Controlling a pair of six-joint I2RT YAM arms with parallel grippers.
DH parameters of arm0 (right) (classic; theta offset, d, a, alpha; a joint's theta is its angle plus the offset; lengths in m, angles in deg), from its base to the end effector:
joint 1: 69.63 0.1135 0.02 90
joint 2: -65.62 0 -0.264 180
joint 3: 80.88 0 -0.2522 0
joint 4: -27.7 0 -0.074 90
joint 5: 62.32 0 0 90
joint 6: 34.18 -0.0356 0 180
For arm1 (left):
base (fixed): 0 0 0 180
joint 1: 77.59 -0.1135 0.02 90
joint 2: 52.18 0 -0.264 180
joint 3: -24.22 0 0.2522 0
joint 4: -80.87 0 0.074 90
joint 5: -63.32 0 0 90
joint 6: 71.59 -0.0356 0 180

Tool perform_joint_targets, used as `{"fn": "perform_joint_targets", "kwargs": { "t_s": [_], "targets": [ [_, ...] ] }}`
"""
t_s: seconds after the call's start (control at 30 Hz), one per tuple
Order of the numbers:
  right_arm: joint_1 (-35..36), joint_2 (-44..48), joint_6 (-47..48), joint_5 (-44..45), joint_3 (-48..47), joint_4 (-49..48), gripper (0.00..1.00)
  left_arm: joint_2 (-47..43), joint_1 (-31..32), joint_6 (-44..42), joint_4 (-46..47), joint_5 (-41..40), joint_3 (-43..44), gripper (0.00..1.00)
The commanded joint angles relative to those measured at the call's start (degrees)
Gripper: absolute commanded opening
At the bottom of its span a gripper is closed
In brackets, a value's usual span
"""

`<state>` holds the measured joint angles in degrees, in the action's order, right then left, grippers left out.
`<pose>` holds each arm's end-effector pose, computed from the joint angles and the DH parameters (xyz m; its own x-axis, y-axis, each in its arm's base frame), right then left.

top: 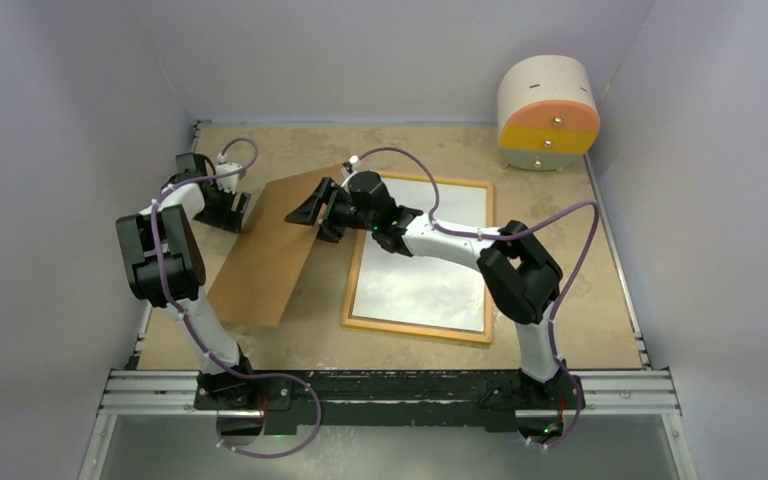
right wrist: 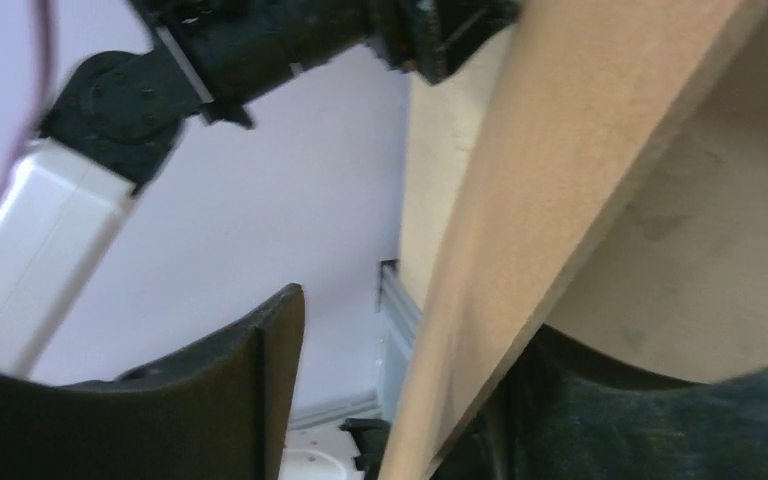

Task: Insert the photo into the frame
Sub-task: Turn over the photo frame item at the center of the board.

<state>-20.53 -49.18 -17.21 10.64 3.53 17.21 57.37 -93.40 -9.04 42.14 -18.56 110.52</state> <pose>0.3036 0.3664 0.2538 -0.9016 0.3559 -0.2460 -0.1713 0.2284 0.9584 0.3779 0.1018 0.1663 -0.8487 0.2340 -0.4744 0.2089 0.9722 0.1059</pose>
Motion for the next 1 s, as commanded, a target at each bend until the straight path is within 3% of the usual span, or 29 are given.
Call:
{"fn": "perform_joint_targets", "kwargs": {
  "t_s": [0.0,0.13,0.23,0.4,0.6,0.87,0.97],
  "targets": [
    [-0.22,4.63,2.52,4.77,-3.37,11.17,0.53,0.87,0.08,0.67,-9.54,4.82,2.95,0.76],
    [-1.24,3.53,1.79,5.65,-5.62,16.46,0.10,-2.99,1.25,-2.19,-12.88,8.86,7.53,0.76],
    [-2.99,2.67,1.68,6.05,-8.61,18.95,0.00,-6.60,2.29,-5.34,-16.28,12.77,11.87,0.75],
    [-8.50,0.33,-0.83,3.48,-15.67,21.91,0.00,-16.98,2.34,-12.17,-16.79,24.72,13.09,0.75],
    [-12.56,-1.69,-5.49,-0.50,-21.94,23.70,0.00,-34.29,2.37,-29.56,-14.61,38.07,2.64,0.77],
    [-15.89,2.80,-18.67,-4.93,-11.29,12.82,0.00,-39.07,2.27,-55.49,-39.28,41.19,6.83,0.76],
    [-15.88,3.84,-20.96,-5.36,-9.65,10.18,0.00,-41.22,2.28,-62.90,-44.65,43.38,5.51,0.76]
  ]
}}
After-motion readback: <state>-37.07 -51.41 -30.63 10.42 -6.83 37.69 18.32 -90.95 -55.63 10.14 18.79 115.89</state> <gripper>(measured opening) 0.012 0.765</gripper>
